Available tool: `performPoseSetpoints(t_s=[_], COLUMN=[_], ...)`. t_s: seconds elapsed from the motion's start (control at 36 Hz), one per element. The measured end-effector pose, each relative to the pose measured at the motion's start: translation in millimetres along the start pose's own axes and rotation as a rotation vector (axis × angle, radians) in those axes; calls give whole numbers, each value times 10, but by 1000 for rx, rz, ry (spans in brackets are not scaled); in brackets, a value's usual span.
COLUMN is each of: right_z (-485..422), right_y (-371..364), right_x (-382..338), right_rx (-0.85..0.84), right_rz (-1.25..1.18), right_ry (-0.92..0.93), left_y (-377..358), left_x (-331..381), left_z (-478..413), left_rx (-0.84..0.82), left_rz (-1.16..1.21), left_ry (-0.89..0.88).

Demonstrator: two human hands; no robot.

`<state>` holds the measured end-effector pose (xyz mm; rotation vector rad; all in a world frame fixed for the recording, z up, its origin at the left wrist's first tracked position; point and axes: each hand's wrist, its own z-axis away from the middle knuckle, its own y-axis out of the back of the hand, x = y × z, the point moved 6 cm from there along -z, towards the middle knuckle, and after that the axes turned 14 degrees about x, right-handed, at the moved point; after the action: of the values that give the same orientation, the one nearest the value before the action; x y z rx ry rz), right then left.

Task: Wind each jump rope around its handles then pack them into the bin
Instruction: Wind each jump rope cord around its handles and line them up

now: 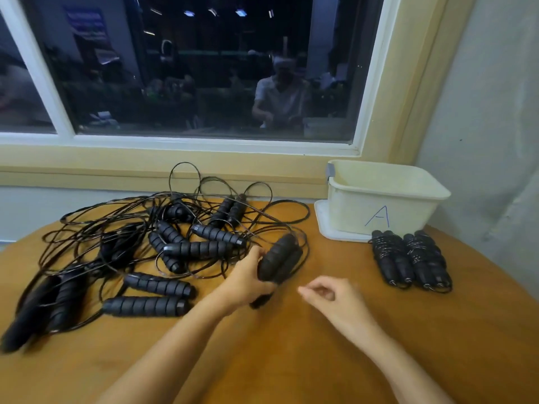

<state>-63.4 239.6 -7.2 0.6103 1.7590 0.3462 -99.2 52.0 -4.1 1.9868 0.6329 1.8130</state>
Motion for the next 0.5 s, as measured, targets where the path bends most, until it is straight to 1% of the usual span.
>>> performPoseSetpoints(t_s=[0.06, 0.08, 0.11, 0.14, 0.19, 0.28, 0.33, 0.36, 0.44, 0.47, 0.5], right_z=[85, 136, 181, 223, 322, 449, 501, 517, 523, 514, 496], right_y=[171, 215, 216, 174, -8, -324, -490, -553, -665, -687, -698], right_x=[43, 20, -19, -64, -160, -227, -238, -228, -215, -216, -227], right_rx=[146, 200, 215, 179, -6, -286, -378, -411, -424, -421, -414], right_rz=[66, 99, 127, 141, 184, 377, 492, 526, 551, 556, 551], right_ry=[76, 143, 220, 291, 387, 509, 603, 606, 573, 572, 570], left_y=[120, 168, 215, 255, 314, 412, 464, 496, 526, 511, 503], left_x=[-50, -86, -110, -119, -171, -343, -465, -524, -767, -833, -845], left_z=[220, 337, 452, 563, 746, 902, 1004, 1051, 1090, 1104, 1120], left_rx=[16, 39, 76, 114, 140, 141, 103, 83, -98, -126, -103], left_rz=[-396, -560, -691, -782, -869, -885, -861, -848, -740, -723, -696], left_ry=[-307, -423, -533, -651, -843, -988, -1006, -974, -646, -582, -579])
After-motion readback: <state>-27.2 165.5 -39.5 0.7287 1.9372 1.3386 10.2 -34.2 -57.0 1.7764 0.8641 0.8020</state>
